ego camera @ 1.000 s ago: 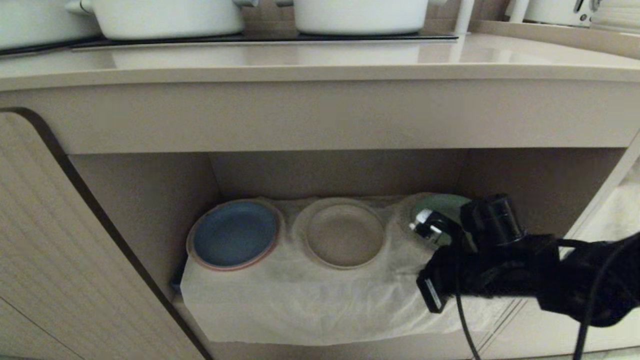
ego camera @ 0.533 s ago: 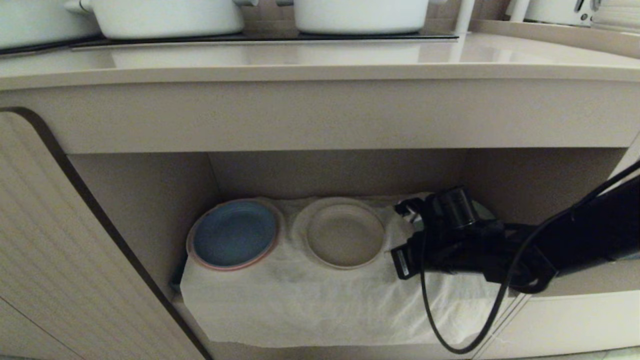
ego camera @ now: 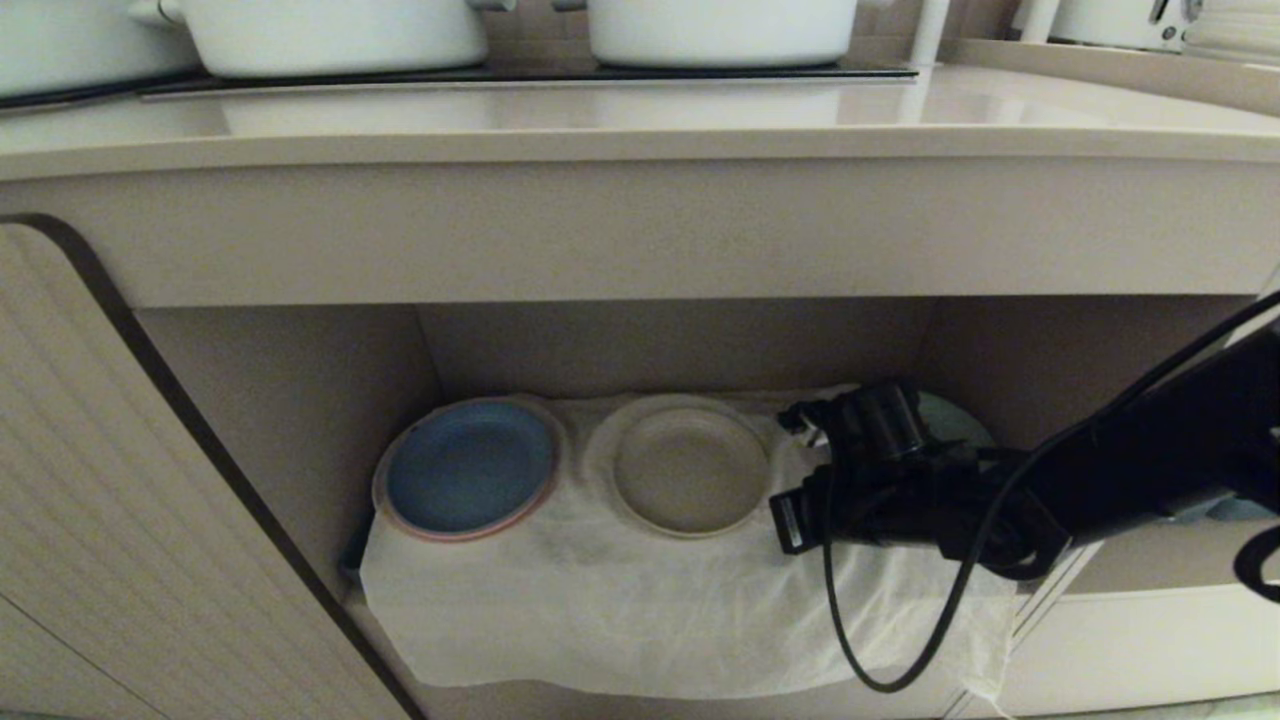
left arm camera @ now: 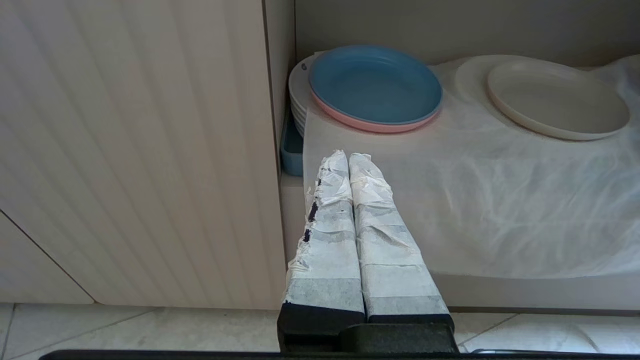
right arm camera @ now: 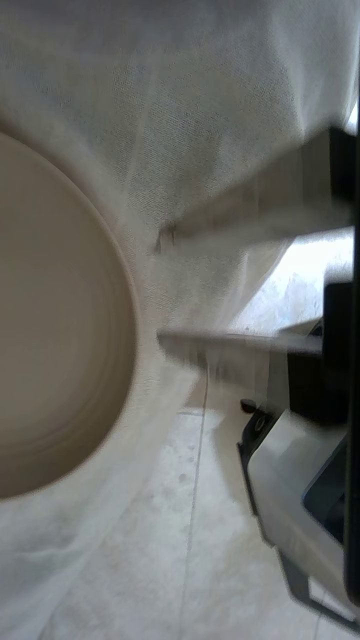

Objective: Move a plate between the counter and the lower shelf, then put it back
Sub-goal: Pick up the plate in the cupboard

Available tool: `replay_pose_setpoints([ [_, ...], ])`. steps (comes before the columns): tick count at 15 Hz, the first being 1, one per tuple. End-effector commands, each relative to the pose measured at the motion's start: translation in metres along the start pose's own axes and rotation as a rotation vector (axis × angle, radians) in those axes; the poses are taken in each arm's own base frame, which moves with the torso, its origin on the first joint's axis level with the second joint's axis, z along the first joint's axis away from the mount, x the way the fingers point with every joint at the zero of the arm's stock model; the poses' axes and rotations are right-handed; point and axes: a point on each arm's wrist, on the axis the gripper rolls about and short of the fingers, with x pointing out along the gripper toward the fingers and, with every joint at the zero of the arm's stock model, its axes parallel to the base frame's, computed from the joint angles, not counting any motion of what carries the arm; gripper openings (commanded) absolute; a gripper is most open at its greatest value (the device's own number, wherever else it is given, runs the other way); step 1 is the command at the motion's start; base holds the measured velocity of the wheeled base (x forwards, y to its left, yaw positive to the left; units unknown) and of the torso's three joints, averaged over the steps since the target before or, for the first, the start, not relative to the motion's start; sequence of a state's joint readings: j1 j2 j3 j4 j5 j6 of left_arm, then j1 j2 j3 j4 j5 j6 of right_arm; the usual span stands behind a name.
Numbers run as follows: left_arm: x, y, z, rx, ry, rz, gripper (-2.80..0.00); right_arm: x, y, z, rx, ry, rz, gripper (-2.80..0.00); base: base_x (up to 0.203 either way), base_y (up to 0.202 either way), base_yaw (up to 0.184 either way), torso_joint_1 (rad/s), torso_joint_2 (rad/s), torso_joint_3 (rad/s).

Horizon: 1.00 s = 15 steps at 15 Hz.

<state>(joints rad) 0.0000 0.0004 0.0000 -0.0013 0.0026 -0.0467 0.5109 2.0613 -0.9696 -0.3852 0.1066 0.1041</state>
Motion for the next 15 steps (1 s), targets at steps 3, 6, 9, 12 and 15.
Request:
replay_pose_setpoints([
  [3, 0.000, 0.000, 0.000, -0.001, -0.001, 0.000, -2.80, 0.001, 0.001, 0.010, 0.051, 0.020, -0.003, 0.00, 0.000, 0.000, 0.000, 0.000, 0.00, 0.000],
  [6, 0.000, 0.000, 0.000, -0.001, -0.001, 0.000, -2.80, 0.006, 0.001, 0.015, 0.084, 0.021, -0.003, 0.00, 0.000, 0.000, 0.000, 0.000, 0.00, 0.000],
  [9, 0.000, 0.000, 0.000, -0.001, -0.001, 0.000, -2.80, 0.010, 0.001, 0.020, 0.123, 0.006, -0.003, 0.00, 0.000, 0.000, 0.000, 0.000, 0.00, 0.000],
  [12, 0.000, 0.000, 0.000, -0.001, -0.001, 0.000, -2.80, 0.014, 0.001, 0.019, 0.176, 0.014, -0.004, 0.00, 0.000, 0.000, 0.000, 0.000, 0.00, 0.000],
  [15, 0.000, 0.000, 0.000, -0.001, -0.001, 0.000, -2.80, 0.019, 0.003, 0.019, 0.205, 0.015, 0.000, 0.00, 0.000, 0.000, 0.000, 0.000, 0.00, 0.000],
])
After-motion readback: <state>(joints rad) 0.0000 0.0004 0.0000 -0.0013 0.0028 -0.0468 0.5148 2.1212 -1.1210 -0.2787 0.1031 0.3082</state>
